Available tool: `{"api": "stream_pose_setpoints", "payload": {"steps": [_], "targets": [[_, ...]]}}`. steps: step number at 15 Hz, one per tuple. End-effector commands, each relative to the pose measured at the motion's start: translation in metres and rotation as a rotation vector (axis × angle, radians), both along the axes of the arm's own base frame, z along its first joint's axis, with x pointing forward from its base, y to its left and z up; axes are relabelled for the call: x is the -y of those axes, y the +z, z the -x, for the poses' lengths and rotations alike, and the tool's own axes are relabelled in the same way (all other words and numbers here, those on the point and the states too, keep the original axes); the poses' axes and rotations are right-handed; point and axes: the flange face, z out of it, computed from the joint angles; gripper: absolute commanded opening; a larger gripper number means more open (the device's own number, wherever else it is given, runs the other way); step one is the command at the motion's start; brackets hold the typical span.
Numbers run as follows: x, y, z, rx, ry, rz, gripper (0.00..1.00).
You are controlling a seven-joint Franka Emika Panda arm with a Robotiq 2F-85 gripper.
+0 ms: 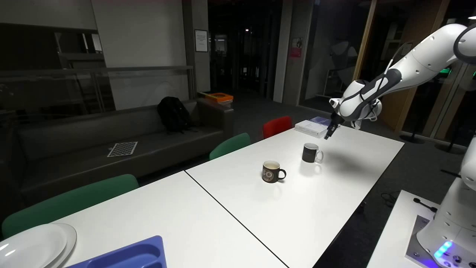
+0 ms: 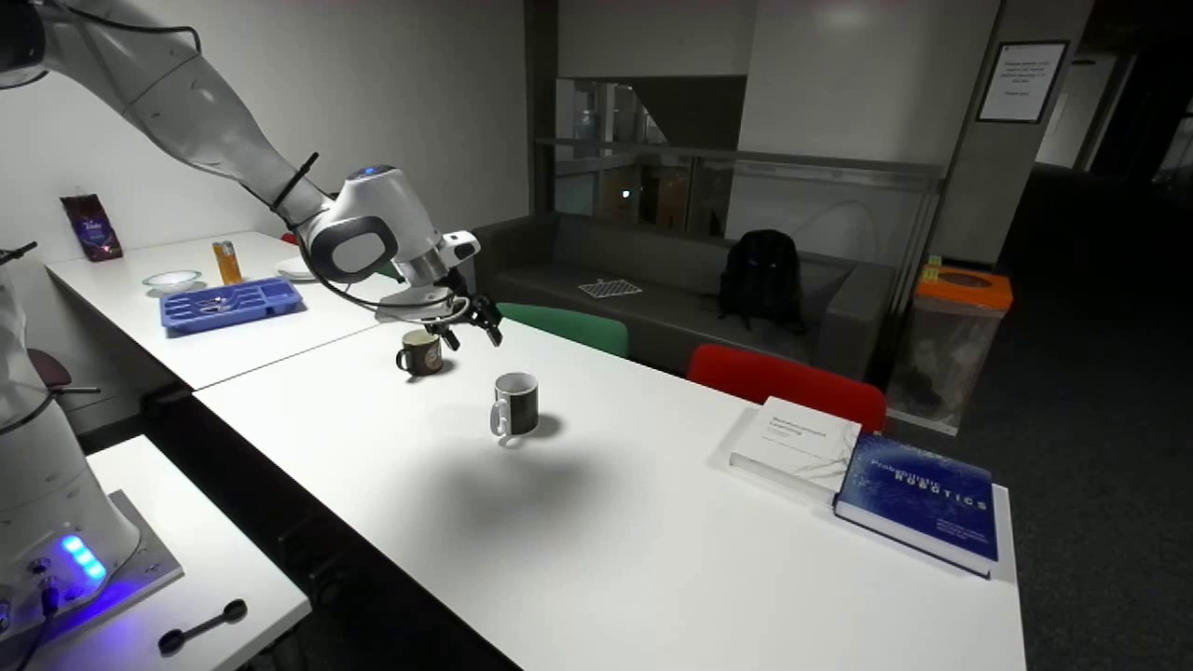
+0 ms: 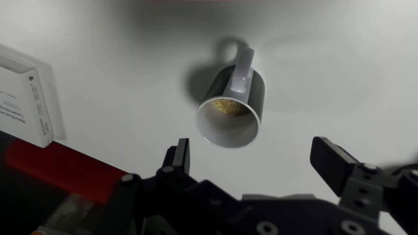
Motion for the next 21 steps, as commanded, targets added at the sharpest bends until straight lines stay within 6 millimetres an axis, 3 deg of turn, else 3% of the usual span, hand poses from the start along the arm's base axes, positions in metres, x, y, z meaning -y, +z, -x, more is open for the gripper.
{"api": "stream_pose_setpoints", "payload": {"steps": [1,11,21], "targets": [[-0.003,-0.006,-0.002,0.008,0.079,-0.022,1.00],[-0.009,-0.012,-0.005,0.000,0.071,-0.035,1.00],[0.008,-0.042,-0.022,-0.042,0.056,-0.041,1.00]]}}
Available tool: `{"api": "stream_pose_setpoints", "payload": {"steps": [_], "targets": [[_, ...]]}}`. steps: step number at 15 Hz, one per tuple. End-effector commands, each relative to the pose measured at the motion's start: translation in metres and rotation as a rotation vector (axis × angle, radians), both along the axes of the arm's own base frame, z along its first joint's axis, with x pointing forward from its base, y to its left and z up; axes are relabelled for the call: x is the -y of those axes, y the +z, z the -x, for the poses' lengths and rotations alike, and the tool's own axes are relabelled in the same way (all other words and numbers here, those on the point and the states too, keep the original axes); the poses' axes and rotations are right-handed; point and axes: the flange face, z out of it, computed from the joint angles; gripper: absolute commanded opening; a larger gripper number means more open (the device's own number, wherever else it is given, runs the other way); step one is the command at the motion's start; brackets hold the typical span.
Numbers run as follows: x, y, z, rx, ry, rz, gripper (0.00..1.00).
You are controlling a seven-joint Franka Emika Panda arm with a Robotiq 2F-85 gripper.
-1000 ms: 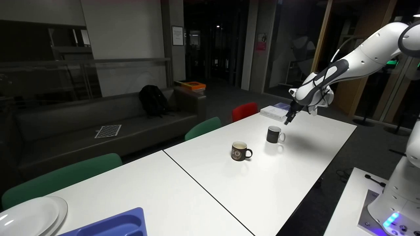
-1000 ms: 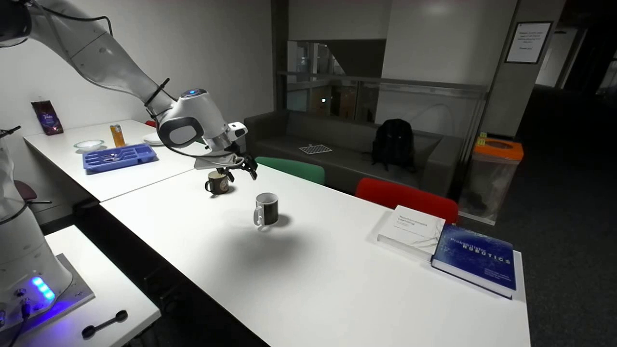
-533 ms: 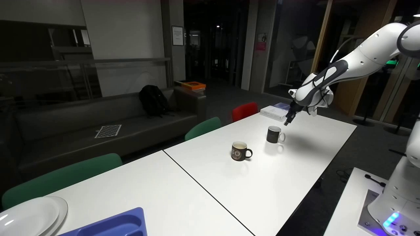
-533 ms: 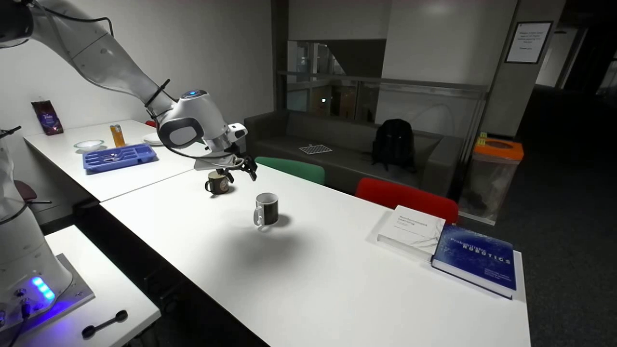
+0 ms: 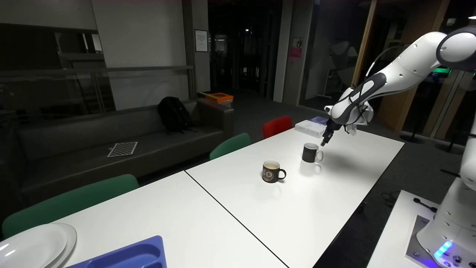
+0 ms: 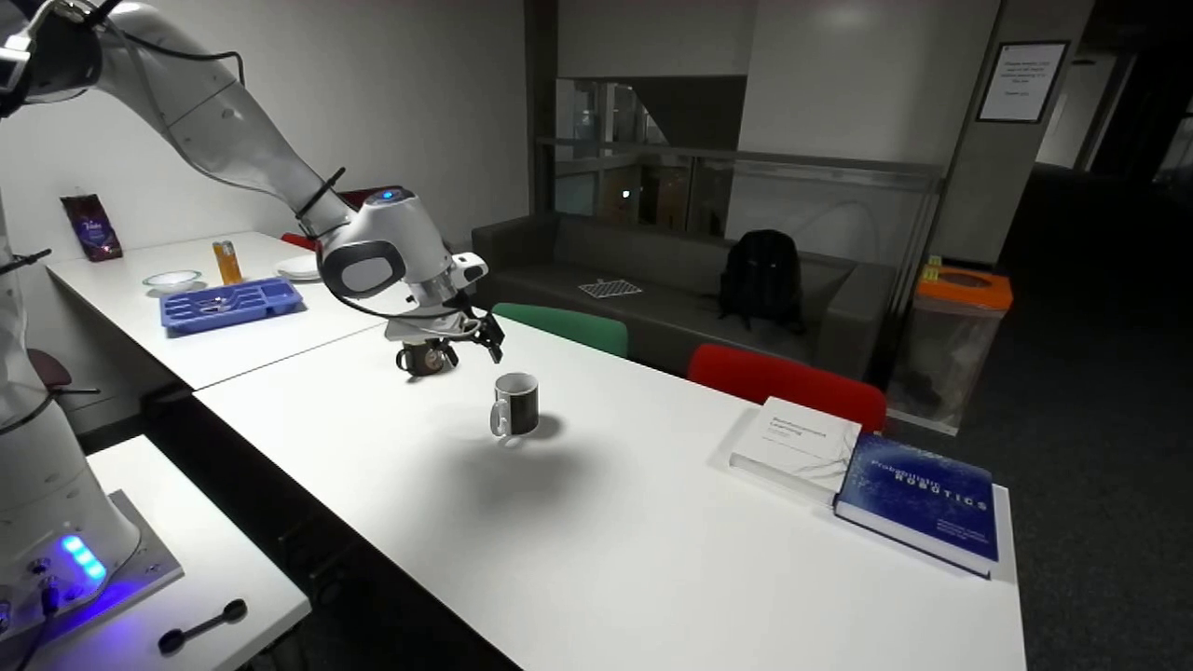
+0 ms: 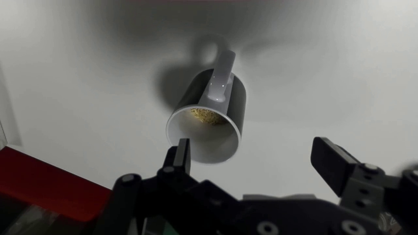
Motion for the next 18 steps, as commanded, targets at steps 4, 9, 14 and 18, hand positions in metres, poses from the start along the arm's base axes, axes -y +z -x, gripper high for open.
{"api": "stream_pose_setpoints", "payload": {"steps": [4,9,14,18], "targets": [[0.019,-0.012,-0.011,-0.014,-0.024,0.006,1.00],[0.031,-0.026,-0.008,-0.043,-0.059,0.003,1.00],[0.028,-0.036,-0.011,-0.061,-0.110,-0.034,1.00],[0.028,-0.043,-0.017,-0.078,-0.174,-0.062,1.00]]}}
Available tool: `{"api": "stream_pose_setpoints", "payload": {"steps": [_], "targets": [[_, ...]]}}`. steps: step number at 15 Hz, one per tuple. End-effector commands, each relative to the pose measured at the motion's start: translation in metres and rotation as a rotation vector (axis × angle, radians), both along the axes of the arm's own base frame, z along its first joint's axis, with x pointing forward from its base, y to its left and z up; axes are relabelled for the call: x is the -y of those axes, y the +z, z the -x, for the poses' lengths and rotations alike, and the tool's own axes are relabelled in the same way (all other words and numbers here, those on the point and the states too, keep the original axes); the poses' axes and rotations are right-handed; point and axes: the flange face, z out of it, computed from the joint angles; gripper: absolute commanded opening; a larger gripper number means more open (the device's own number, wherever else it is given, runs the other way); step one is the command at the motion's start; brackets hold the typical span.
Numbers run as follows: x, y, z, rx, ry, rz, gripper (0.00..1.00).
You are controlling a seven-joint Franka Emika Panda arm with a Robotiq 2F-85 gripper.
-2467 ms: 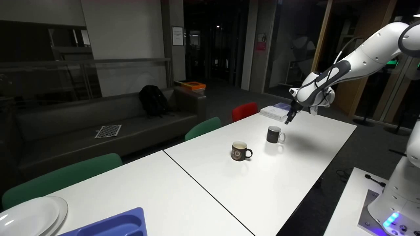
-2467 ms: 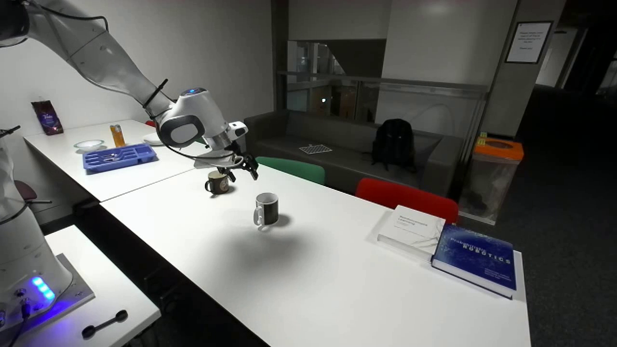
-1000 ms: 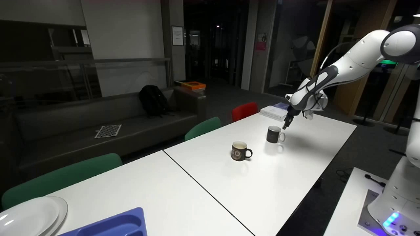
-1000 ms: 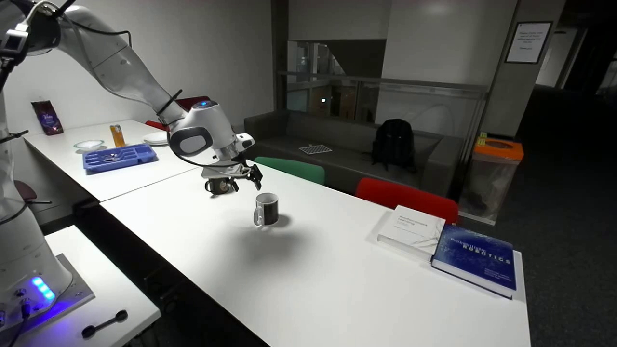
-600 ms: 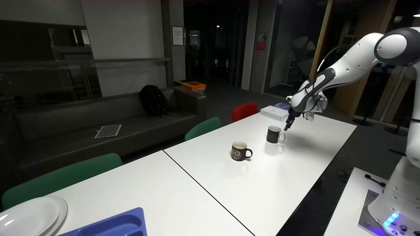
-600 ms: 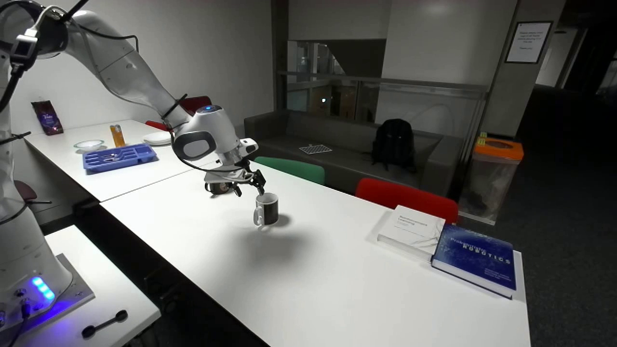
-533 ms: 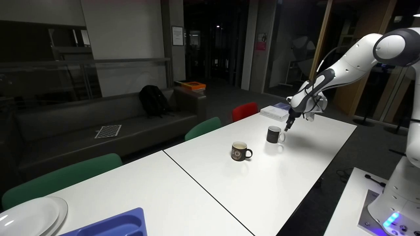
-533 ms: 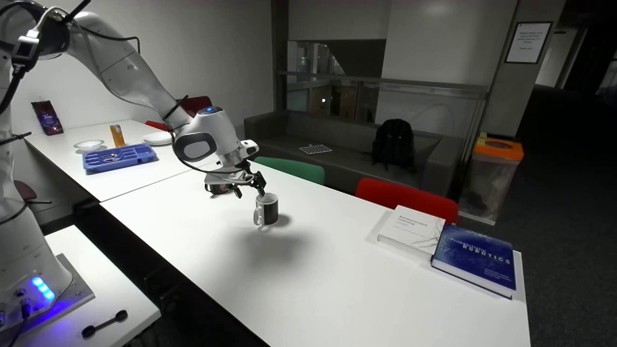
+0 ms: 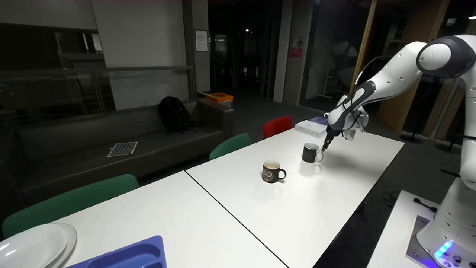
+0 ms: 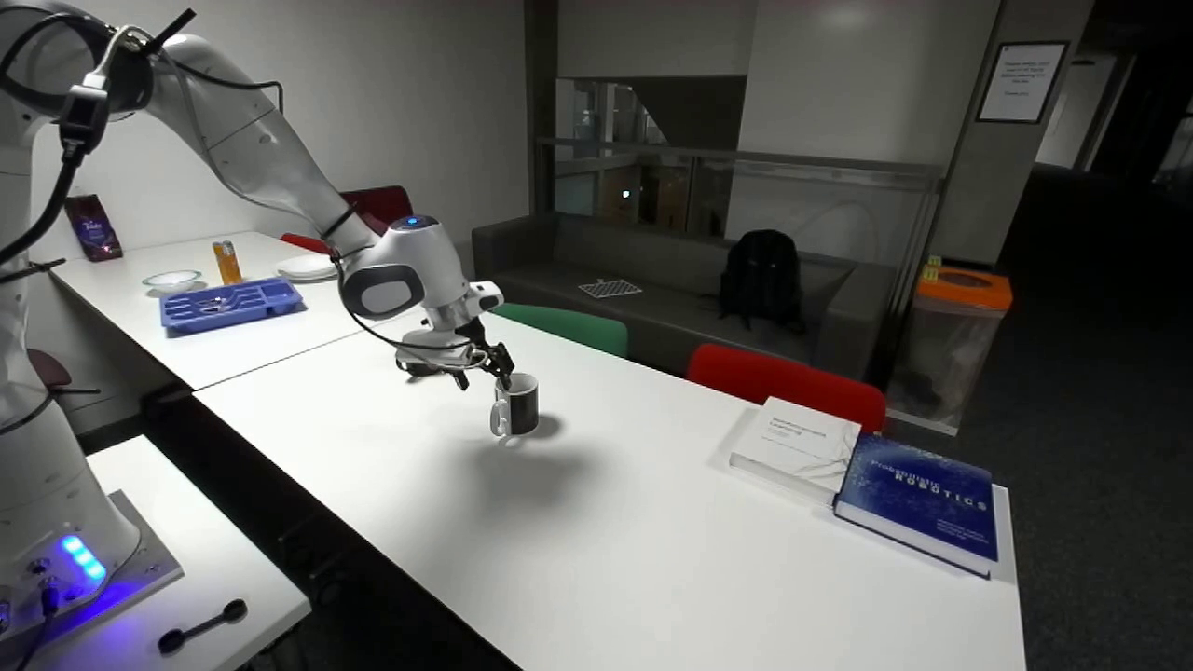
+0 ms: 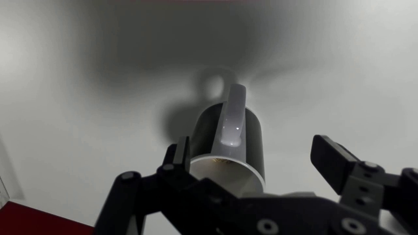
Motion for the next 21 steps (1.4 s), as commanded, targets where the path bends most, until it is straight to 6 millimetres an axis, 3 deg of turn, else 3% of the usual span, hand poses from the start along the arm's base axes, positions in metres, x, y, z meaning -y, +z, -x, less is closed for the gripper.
{"api": "stream_pose_setpoints", "payload": {"steps": [1,9,21], "targets": [[0.005,-0.002,-0.012,-0.017,-0.071,-0.029,1.00],[0.007,-0.017,-0.030,-0.030,-0.076,0.023,1.00],[0.001,-0.021,-0.026,-0.043,-0.060,0.015,1.00]]}}
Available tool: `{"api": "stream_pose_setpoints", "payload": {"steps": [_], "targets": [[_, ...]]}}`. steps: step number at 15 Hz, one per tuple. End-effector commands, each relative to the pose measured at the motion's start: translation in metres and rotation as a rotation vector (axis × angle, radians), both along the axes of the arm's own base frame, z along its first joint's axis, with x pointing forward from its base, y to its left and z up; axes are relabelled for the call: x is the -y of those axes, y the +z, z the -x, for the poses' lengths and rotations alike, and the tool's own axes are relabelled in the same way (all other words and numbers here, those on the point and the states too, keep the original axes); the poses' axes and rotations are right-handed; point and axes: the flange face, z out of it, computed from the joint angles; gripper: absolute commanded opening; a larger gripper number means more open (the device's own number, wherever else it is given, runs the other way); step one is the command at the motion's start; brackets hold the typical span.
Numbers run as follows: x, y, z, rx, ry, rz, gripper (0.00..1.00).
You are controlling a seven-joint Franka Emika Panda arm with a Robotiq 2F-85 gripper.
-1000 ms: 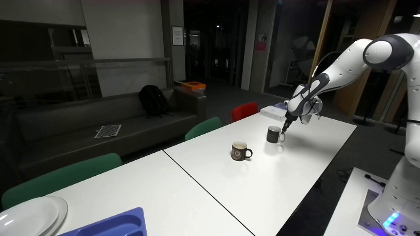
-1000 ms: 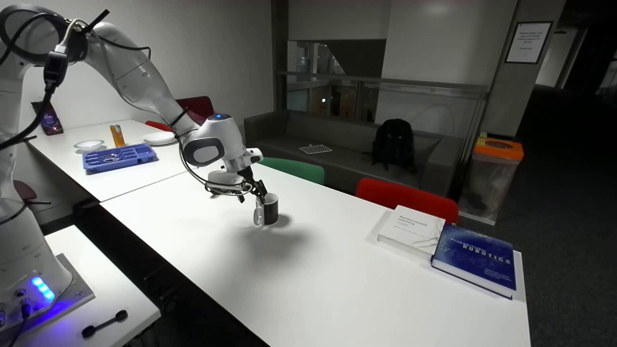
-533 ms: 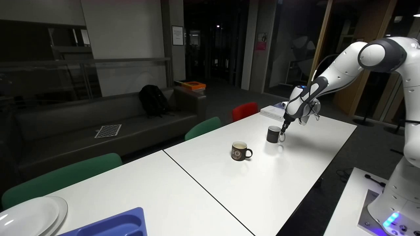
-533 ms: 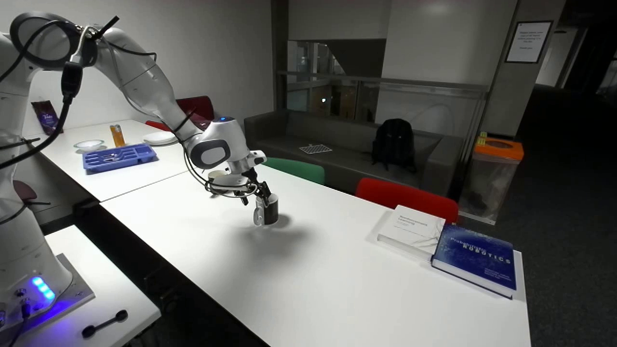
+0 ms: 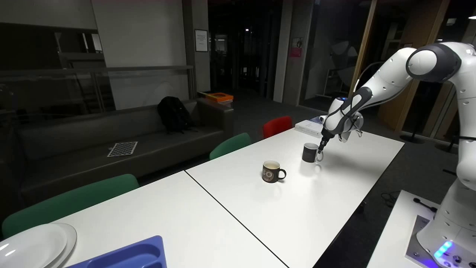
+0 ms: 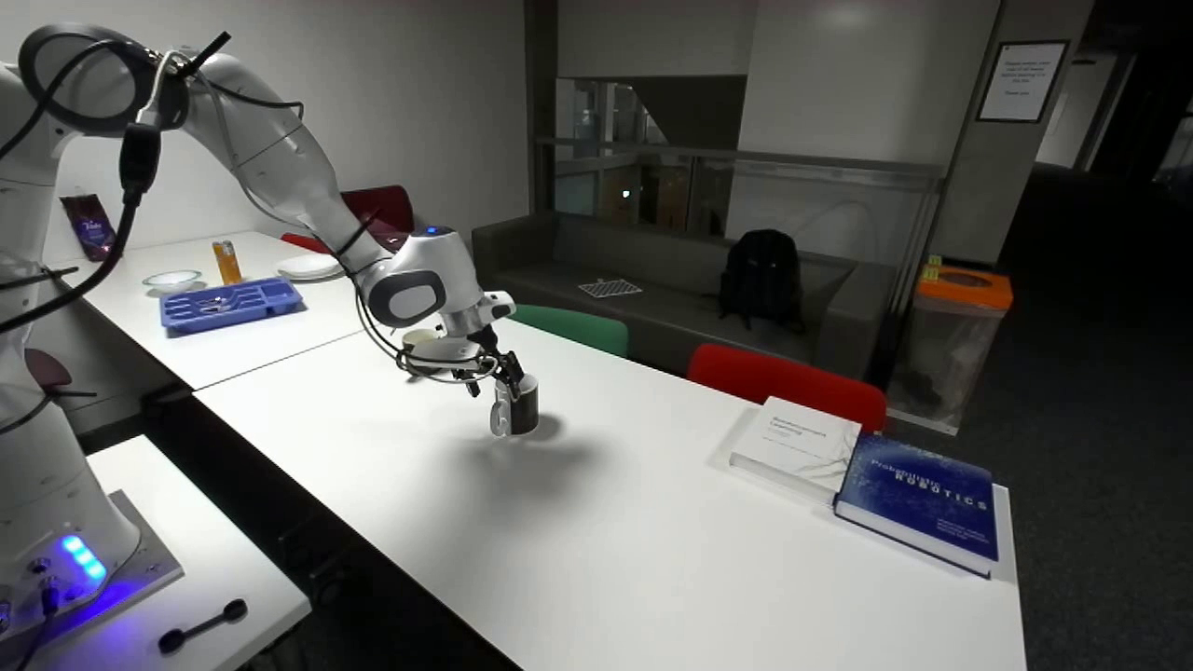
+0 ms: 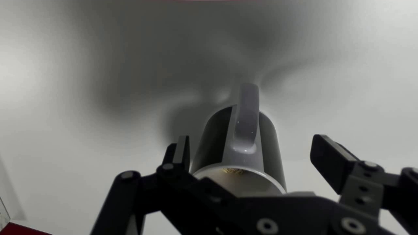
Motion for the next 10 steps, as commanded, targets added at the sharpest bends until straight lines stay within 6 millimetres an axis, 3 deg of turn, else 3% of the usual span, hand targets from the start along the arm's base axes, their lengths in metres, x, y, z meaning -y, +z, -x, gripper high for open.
{"api": "stream_pose_setpoints", "payload": {"steps": [1,10], "targets": [[-0.001,0.000,0.000,0.000,-0.001,0.001,1.00],[0.007,-0.012,-0.003,0.020,-0.006,0.002,1.00]]}}
